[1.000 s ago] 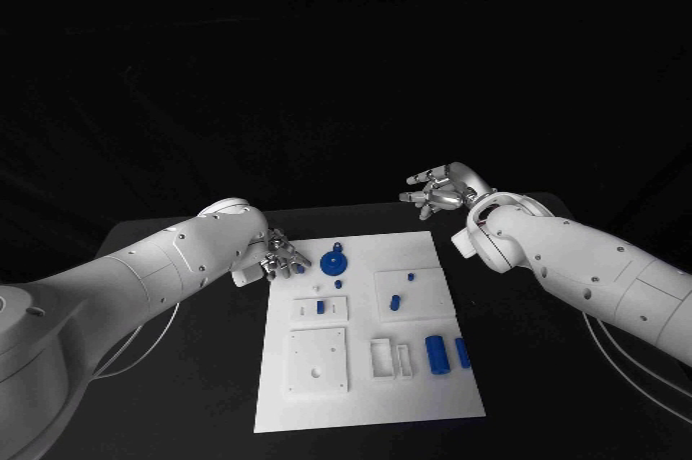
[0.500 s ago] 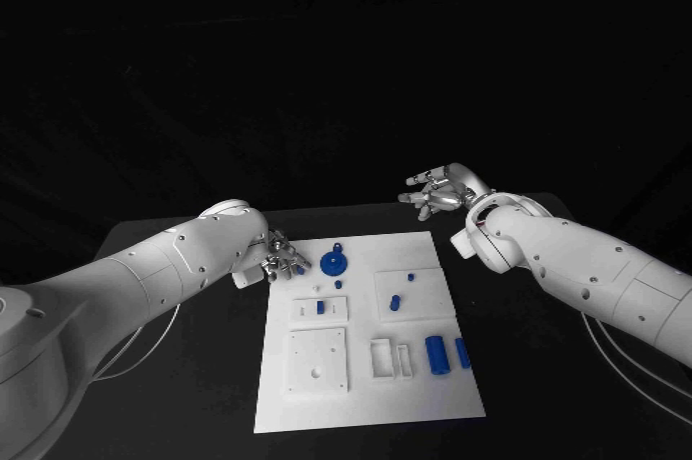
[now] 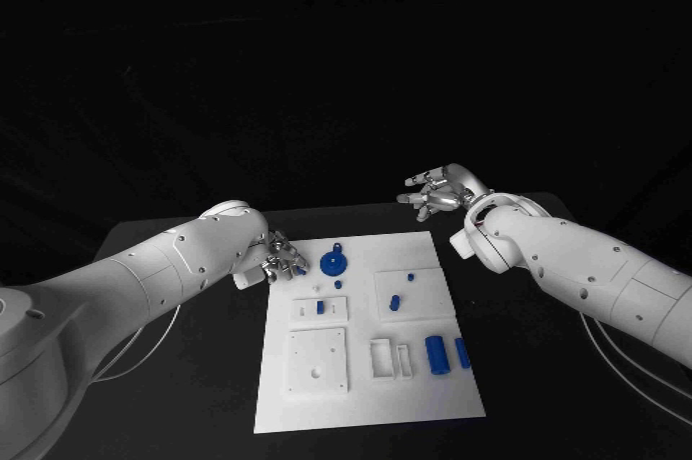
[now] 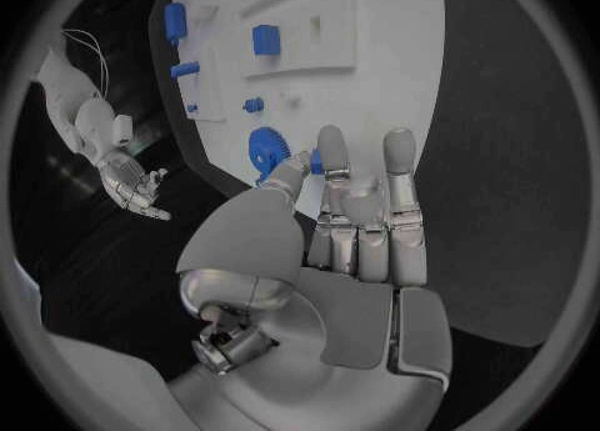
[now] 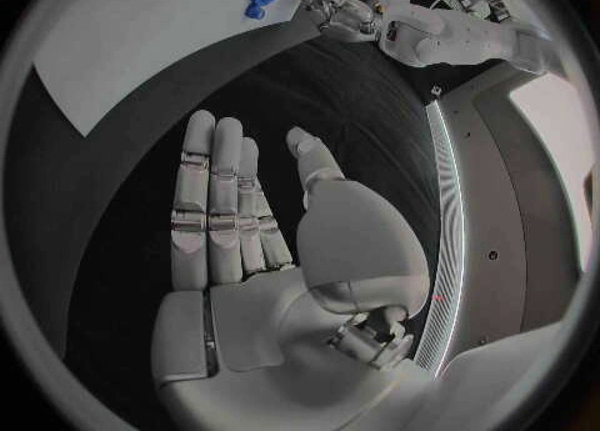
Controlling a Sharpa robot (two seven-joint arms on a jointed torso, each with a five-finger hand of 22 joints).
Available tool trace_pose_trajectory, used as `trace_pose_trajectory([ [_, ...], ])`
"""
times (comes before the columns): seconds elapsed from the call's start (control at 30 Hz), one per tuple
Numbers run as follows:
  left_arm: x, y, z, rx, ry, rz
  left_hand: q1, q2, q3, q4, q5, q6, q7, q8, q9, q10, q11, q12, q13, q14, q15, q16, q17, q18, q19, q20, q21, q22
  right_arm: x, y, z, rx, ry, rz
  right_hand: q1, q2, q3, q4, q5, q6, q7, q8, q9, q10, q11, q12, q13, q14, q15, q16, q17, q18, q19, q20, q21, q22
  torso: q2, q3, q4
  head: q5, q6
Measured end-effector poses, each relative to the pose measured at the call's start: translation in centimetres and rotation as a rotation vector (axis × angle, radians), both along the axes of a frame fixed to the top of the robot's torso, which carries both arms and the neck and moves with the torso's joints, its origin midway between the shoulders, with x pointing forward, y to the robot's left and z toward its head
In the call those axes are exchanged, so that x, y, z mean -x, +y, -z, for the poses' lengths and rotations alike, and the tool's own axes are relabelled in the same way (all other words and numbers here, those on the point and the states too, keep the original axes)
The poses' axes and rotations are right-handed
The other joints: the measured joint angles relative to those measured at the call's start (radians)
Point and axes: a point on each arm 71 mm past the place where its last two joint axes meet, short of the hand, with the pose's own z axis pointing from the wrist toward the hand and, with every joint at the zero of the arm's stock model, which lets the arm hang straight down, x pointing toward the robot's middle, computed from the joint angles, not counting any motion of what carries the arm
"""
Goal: Assemble the parts on the task board
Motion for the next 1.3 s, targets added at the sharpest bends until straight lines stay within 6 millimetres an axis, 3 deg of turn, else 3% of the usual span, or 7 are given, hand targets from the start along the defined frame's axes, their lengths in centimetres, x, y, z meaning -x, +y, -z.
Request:
trace_pose_trajectory([
  [0.2,0.0,-0.1,0.0,0.002,-0.003,-0.002,-0.004,0.002,0.024,-0.002,0.027,0.000,0.000,0.000,0.006,0.000,0.000,0.005,0.001,0.000,0.000,0.009,0.012,0.000,0.000,0.000,0.012,0.000,0.0,0.0,0.0,0.000,0.002,-0.001,0.000,0.000,0.000,0.000,0.000,0.000,0.000,0.000,0.000,0.000,0.000,0.000,0.000,0.000,0.000,0.000,0.000,0.000,0.000,0.000,0.000,0.000,0.000,-0.0004,0.0002,-0.001,0.000],
  [0.53,0.2,0.1,0.0,0.015,-0.016,-0.012,-0.013,0.011,0.039,-0.001,0.027,0.007,0.007,-0.014,0.022,0.000,0.000,0.017,0.001,0.013,-0.002,0.016,0.030,0.000,0.000,0.000,0.027,0.000,-0.1,-0.1,0.1,0.002,0.006,0.002,0.000,0.000,0.000,0.000,0.000,0.000,0.000,0.000,0.000,0.000,0.000,0.000,-0.001,0.000,0.000,0.000,-0.001,0.000,-0.004,0.004,0.006,-0.008,0.000,-0.0011,0.0016,-0.002,-0.002],
  [0.6,0.4,0.3,0.0,0.020,-0.019,-0.016,-0.014,0.010,0.057,0.004,0.010,0.010,0.010,-0.022,0.022,0.000,0.000,0.023,0.000,0.020,-0.002,0.016,0.036,0.000,0.000,0.000,0.028,0.000,-0.1,-0.2,0.1,0.003,0.007,0.003,0.000,0.000,0.000,0.000,0.000,0.000,0.000,0.000,0.000,0.000,0.000,0.000,-0.001,0.000,0.000,0.000,-0.001,0.000,-0.004,0.004,0.006,-0.008,-0.001,-0.0012,0.0026,-0.001,-0.004],
  [0.7,0.7,0.7,-0.4,0.030,-0.030,-0.022,-0.036,-0.012,0.125,0.016,-0.037,0.013,0.013,-0.025,0.038,0.002,-0.002,0.029,-0.004,0.022,-0.004,0.021,0.041,0.000,0.000,0.000,0.032,0.000,-0.1,-0.3,0.1,0.004,0.008,0.004,0.000,0.000,0.000,0.000,0.000,0.000,0.000,0.000,0.000,0.000,0.000,0.000,-0.001,0.000,0.000,0.000,-0.001,0.000,-0.004,0.004,0.006,-0.011,-0.002,-0.0016,0.0040,-0.001,-0.005],
  [0.73,0.8,0.8,-0.7,0.033,-0.035,-0.021,-0.045,-0.021,0.157,0.011,-0.039,0.013,0.013,-0.025,0.078,0.003,-0.003,0.034,-0.004,0.024,-0.004,0.021,0.044,0.000,0.000,0.000,0.032,0.000,-0.1,-0.4,0.1,0.004,0.008,0.005,0.000,0.000,0.000,0.000,0.000,0.000,0.000,0.000,0.000,0.000,0.000,0.000,-0.001,0.000,0.000,0.000,-0.001,0.000,-0.004,0.004,0.006,-0.011,-0.002,-0.0016,0.0044,-0.001,-0.006],
  [1.1,3.5,1.8,-2.5,0.073,-0.077,-0.020,-0.051,-0.028,0.171,0.015,-0.039,0.016,0.016,-0.029,0.094,0.004,-0.004,0.047,-0.008,0.036,-0.004,0.021,0.053,0.000,0.004,-0.004,0.040,0.000,0.0,-1.2,0.2,0.011,0.011,0.016,0.000,0.000,0.000,0.000,0.000,0.013,-0.004,0.000,0.000,0.000,0.000,-0.012,-0.010,-0.003,0.003,-0.004,-0.004,0.000,-0.006,0.003,0.006,-0.021,-0.010,-0.0035,0.0192,-0.003,-0.018],
  [1.3,5.3,1.4,-2.1,0.074,-0.072,-0.008,-0.057,-0.033,0.174,0.014,-0.039,0.020,0.020,-0.031,0.114,0.004,-0.004,0.054,-0.009,0.040,-0.007,0.021,0.055,0.000,0.004,-0.004,0.040,0.000,-0.1,-1.6,0.3,0.012,0.011,0.023,-0.006,0.011,0.022,-0.023,0.000,0.054,-0.003,0.000,0.001,0.061,0.006,-0.203,-0.121,0.002,0.020,-0.121,-0.096,0.000,-0.043,0.021,-0.030,-0.078,-0.015,-0.0066,0.0252,0.003,-0.027],
])
